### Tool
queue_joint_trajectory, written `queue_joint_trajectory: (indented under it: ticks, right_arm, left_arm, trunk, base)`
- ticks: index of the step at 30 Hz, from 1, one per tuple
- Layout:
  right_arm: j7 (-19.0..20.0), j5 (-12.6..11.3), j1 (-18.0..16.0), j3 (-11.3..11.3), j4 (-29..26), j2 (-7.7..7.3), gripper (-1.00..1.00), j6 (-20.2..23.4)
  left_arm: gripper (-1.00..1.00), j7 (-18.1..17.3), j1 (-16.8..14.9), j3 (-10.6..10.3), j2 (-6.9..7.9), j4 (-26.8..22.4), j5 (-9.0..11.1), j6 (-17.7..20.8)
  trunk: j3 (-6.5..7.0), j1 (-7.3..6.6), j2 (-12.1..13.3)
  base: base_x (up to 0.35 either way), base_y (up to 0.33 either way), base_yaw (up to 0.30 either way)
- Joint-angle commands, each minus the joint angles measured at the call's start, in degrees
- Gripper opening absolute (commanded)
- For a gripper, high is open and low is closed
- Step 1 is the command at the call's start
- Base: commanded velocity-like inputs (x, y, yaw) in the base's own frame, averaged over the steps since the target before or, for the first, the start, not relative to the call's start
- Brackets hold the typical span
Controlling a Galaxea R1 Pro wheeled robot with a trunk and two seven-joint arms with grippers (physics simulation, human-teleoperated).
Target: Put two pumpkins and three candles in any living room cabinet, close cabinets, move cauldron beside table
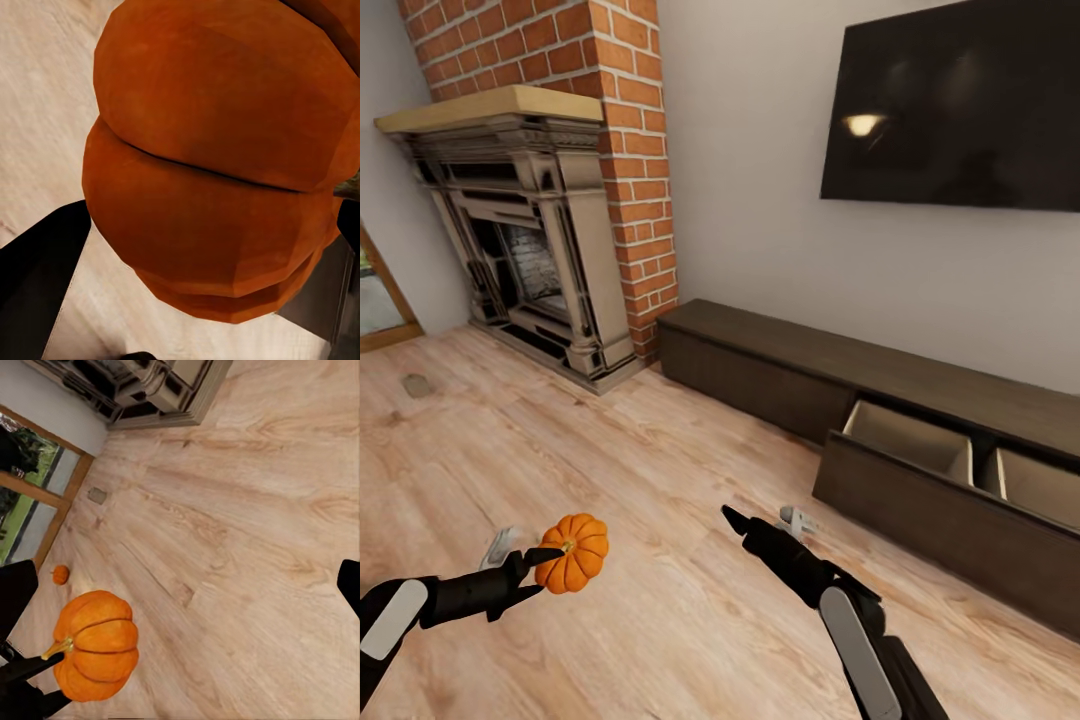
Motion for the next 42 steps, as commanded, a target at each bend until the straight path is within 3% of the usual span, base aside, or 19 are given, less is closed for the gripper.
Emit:
queue_joint_trajectory:
  ticks: [1, 4, 11, 14, 16, 20, 35, 42]
  right_arm:
    - [0.0, 1.0, 0.0, 0.0, 0.0, 0.42, 1.00, 0.1]
    - [0.0, 2.7, -0.1, 0.0, 0.0, 1.49, 1.00, 0.3]
    - [-0.3, 3.1, -0.2, 0.0, 0.0, 1.91, 1.00, 0.4]
    - [-2.3, 3.0, -0.2, 0.0, 0.0, 1.93, 1.00, 0.5]
    - [-5.7, 2.9, -0.2, 0.0, -0.3, 1.99, 1.00, 0.6]
    - [-7.5, 2.9, -0.5, 0.2, -0.5, 1.97, 1.00, 0.8]
    - [-7.9, 2.9, -1.5, 0.5, -0.2, 1.94, 1.00, 0.8]
    - [-7.8, 3.1, -1.5, 1.7, -0.5, 1.89, 1.00, 1.9]
  left_arm:
    - [-1.00, 0.1, 0.0, 0.0, 0.00, 0.0, 0.7, 0.1]
    - [-1.00, 0.1, 0.0, 0.1, 0.07, 0.0, 0.7, 0.2]
    - [-1.00, 0.1, 0.0, 0.1, 0.07, 0.1, 0.7, 0.0]
    - [-1.00, 0.2, 0.0, 0.1, 0.03, 0.1, 0.7, 0.0]
    - [-1.00, 0.2, 0.0, 0.1, 0.07, 0.2, 0.7, 0.0]
    - [-1.00, 0.2, 0.0, 0.1, 0.09, 0.4, 0.7, 0.0]
    - [-1.00, 0.2, 0.0, 0.2, 0.35, 0.5, 0.8, 0.0]
    - [-1.00, 0.0, 0.0, 1.0, 0.38, 0.6, 1.1, 0.2]
  trunk:
    - [0.00, 0.00, 0.0]
    - [0.00, 0.00, 0.0]
    - [-0.09, 0.00, 0.0]
    - [-0.21, 0.00, 0.0]
    - [-0.33, 0.00, 0.0]
    - [-0.61, 0.00, 0.0]
    - [-1.82, 0.00, 0.0]
    - [-2.08, -0.22, 0.4]
  base:
    - [0.207, 0.150, 0.288]
    - [0.132, 0.068, 0.288]
    - [0.028, 0.008, 0.288]
    - [0.111, 0.001, 0.277]
    - [0.168, 0.000, 0.247]
    - [0.192, 0.010, 0.211]
    - [0.249, 0.139, 0.185]
    - [0.053, 0.030, 0.142]
